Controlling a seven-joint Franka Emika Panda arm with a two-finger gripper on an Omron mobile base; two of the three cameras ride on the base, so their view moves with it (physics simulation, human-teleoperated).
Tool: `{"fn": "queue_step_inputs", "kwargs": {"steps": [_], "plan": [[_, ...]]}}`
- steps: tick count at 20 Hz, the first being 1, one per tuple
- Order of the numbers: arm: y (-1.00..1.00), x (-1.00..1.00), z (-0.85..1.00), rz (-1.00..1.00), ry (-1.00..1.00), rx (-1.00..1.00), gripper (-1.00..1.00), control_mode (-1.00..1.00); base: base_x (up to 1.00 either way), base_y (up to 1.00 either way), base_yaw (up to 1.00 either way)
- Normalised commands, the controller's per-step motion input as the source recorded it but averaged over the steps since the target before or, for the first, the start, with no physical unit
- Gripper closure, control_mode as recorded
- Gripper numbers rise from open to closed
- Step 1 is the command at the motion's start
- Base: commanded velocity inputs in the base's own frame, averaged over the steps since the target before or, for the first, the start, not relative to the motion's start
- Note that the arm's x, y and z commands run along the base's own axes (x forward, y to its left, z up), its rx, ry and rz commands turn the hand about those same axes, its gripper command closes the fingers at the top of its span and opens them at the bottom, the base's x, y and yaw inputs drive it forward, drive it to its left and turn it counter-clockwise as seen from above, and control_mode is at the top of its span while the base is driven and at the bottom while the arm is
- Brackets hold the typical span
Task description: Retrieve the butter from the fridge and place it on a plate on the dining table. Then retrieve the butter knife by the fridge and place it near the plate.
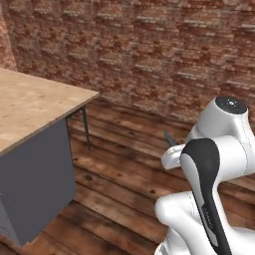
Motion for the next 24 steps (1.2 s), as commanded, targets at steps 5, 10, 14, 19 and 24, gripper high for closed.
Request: {"fn": "queue_step_inputs", "kwargs": {"steps": [5, 10, 14, 19, 24], "plan": [[0.00, 0.00, 0.00, 0.00, 0.00, 0.00, 1.00, 1.00, 0.88, -0.90, 0.36], [0.00, 0.00, 0.00, 0.00, 0.00, 0.00, 1.00, 1.00, 0.62, -1.00, 0.28], [0.00, 0.00, 0.00, 0.00, 0.00, 0.00, 1.00, 1.00, 0.52, -1.00, 0.17], [0.00, 0.00, 0.00, 0.00, 0.00, 0.00, 1.00, 1.00, 0.48, -0.93, 0.21], [0.00, 0.00, 0.00, 0.00, 0.00, 0.00, 1.00, 1.00, 0.67, -0.78, 0.27]]}}
